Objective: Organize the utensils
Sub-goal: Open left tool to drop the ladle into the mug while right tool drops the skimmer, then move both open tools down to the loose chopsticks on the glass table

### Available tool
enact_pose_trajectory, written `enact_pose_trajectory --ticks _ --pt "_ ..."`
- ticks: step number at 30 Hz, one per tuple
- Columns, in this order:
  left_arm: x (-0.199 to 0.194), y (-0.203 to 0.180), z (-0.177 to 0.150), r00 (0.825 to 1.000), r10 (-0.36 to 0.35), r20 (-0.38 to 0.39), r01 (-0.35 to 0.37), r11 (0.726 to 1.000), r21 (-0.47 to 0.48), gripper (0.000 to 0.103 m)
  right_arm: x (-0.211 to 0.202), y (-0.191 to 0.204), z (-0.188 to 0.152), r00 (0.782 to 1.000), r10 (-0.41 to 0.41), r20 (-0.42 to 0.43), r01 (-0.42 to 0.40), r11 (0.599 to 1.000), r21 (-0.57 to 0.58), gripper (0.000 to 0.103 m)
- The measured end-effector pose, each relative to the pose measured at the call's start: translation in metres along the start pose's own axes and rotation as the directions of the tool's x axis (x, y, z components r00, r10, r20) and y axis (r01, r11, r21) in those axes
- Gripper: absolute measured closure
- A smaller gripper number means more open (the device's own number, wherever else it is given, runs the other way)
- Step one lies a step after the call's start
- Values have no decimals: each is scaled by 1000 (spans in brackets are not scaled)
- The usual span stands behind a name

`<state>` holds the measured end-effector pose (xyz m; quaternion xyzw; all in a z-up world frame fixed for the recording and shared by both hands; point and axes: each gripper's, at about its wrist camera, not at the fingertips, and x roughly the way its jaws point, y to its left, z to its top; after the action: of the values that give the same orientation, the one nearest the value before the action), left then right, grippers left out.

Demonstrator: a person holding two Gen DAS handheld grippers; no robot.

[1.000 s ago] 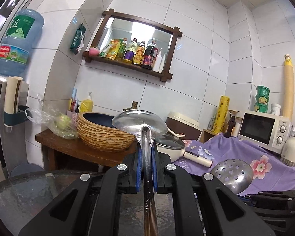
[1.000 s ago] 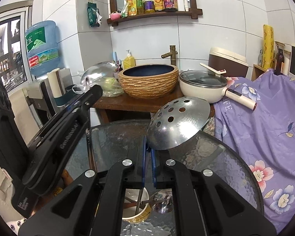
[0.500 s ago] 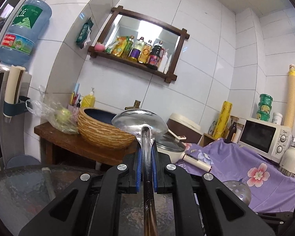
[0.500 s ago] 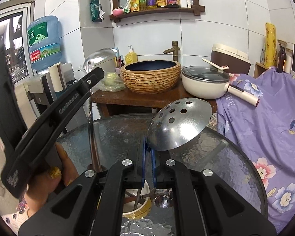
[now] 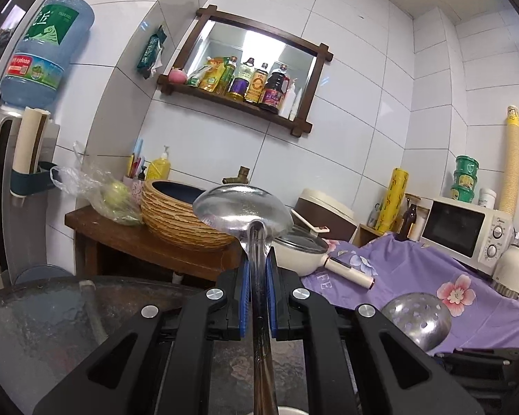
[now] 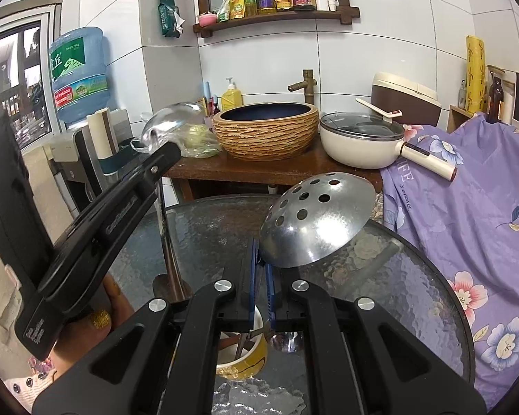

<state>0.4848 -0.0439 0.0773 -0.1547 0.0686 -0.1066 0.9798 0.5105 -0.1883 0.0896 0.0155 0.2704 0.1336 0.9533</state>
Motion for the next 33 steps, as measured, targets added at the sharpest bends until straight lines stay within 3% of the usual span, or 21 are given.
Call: enact_pose_trajectory --ticks 8,10,11,12,13,14,15,17,21,24,27,31,33 --pt "-18 -2 -18 997 -22 -73 24 999 34 95 -11 8 -13 1000 -9 12 10 999 -35 97" --pt "-21 -4 -23 995 -16 -96 22 998 61 95 -12 10 -16 999 -33 12 34 998 -52 93" --pt "-22 -4 -26 994 -13 -106 21 997 72 95 -12 10 -18 999 -41 13 42 998 -55 85" --pt "-24 -4 -27 994 -13 -111 21 997 77 95 -13 11 -21 999 -34 10 35 998 -59 65" --pt "-25 -4 -30 993 -11 -120 21 996 85 92 -13 11 -23 1000 -27 3 27 998 -61 47" --pt "-27 -3 -32 992 -2 -129 13 996 88 87 -14 10 -25 999 -44 3 44 998 -55 42" --pt "-30 -2 -33 991 -1 -131 13 996 86 82 -16 10 -27 998 -60 18 61 997 -52 42" --pt "-37 1 -35 991 3 -131 9 996 87 56 -20 9 -31 997 -72 26 73 996 -53 42" --pt "-53 4 -37 990 17 -137 -3 995 102 48 -27 4 -41 998 -68 1 68 998 -19 42" --pt "-68 14 -36 986 48 -160 -36 996 78 35 -37 -2 -53 996 -91 -7 92 996 18 42" --pt "-80 29 -39 961 88 -263 -81 996 39 31 -42 -4 -67 994 -98 -47 100 994 33 42" --pt "-100 39 -49 897 105 -430 -105 994 24 25 -51 4 -98 987 -103 -124 106 994 12 42" --pt "-116 38 -55 879 116 -462 -102 993 57 22 -57 11 -118 982 -111 -154 113 994 -1 42"
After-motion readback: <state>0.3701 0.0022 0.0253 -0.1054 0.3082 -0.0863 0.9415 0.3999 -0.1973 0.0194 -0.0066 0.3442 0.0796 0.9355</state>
